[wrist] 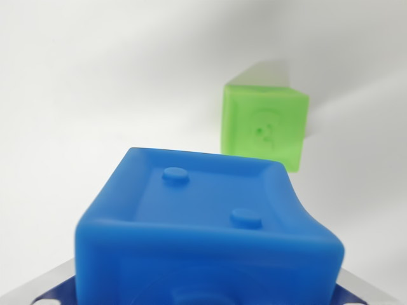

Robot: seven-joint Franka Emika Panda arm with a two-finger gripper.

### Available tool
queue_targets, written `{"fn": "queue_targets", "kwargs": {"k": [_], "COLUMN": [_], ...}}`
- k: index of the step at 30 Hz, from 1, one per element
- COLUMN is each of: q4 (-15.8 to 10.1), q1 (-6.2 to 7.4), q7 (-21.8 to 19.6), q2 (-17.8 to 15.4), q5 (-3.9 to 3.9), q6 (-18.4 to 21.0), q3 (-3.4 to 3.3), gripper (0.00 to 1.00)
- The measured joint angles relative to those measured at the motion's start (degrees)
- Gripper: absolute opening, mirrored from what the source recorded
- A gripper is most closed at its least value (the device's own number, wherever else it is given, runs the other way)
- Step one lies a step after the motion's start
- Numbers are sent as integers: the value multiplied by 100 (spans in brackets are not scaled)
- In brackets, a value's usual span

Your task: Stack cube

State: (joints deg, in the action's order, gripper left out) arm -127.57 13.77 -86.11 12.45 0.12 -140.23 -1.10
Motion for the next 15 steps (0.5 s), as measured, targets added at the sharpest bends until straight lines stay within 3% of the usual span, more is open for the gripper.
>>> {"fn": "queue_targets", "kwargs": {"k": [15], "q4": [-145], "q1": [-109], "q7": [-11], "q2": [-305], "q5": [16], "q6": [161], "q3": [-104], "gripper": [0]}}
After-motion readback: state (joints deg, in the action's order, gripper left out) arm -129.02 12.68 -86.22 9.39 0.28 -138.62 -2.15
